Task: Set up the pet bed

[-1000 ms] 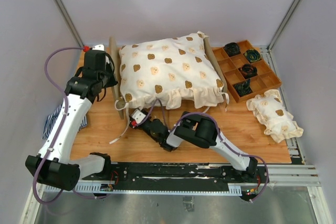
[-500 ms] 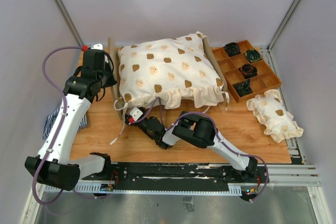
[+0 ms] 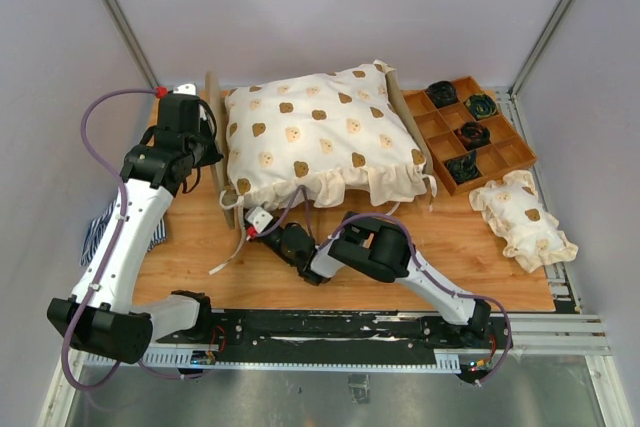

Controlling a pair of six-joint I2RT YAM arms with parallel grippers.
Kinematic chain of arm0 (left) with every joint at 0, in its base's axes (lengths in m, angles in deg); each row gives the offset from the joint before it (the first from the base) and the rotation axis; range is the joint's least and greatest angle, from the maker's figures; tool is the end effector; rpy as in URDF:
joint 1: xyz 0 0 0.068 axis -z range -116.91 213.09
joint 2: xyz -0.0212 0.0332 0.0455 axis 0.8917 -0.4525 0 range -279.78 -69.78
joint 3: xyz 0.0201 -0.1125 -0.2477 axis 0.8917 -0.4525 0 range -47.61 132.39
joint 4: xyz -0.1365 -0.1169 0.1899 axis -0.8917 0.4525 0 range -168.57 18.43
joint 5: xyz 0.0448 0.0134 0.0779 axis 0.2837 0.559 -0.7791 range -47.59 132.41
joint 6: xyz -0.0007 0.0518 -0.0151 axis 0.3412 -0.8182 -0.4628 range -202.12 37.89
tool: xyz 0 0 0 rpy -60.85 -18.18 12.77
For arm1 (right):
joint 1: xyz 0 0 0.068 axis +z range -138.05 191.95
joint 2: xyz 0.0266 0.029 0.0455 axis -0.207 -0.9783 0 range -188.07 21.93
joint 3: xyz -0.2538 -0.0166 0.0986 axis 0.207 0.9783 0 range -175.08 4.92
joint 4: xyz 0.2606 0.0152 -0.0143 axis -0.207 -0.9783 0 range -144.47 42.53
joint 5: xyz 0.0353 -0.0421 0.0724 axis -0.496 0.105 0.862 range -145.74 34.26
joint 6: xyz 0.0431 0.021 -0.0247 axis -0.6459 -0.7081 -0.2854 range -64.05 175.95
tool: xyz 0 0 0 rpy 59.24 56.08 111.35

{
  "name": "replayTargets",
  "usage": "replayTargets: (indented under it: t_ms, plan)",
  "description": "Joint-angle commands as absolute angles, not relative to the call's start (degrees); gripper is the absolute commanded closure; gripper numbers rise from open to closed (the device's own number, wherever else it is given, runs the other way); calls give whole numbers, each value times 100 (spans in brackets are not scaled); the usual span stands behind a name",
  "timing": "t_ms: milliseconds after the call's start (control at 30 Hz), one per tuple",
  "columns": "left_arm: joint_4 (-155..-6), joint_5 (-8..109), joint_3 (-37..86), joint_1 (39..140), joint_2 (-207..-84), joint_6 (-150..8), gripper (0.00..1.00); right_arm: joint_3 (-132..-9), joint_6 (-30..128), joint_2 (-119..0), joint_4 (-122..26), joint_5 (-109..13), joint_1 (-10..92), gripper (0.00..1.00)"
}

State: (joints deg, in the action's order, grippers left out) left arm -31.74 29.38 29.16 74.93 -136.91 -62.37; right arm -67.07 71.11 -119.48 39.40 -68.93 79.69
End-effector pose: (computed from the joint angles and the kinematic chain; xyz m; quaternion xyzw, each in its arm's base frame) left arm 0.2321 -0.0403 0.3912 -0.1117 0.8843 -0.0224 0.4529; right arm 0.1864 0.4341 0.1025 -0.3197 0.5018 0.2938 0.7481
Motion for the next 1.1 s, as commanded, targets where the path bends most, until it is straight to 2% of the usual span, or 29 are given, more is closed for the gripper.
replayTargets:
  t_ms: [0, 700, 1067]
  plan:
    - [-4736, 2837, 3196, 7487, -13361, -6111, 100, -6155, 6968, -11731, 4244, -6599, 7983, 100]
    - [-6088, 2836, 2220, 7388, -13843, -6092, 100, -3865, 6073, -10501, 4193, -7009, 8649, 100]
    - [-6177, 2941, 2125, 7098, -14133, -5981, 100, -3480, 5602, -10023, 3107, -6935, 8652, 100]
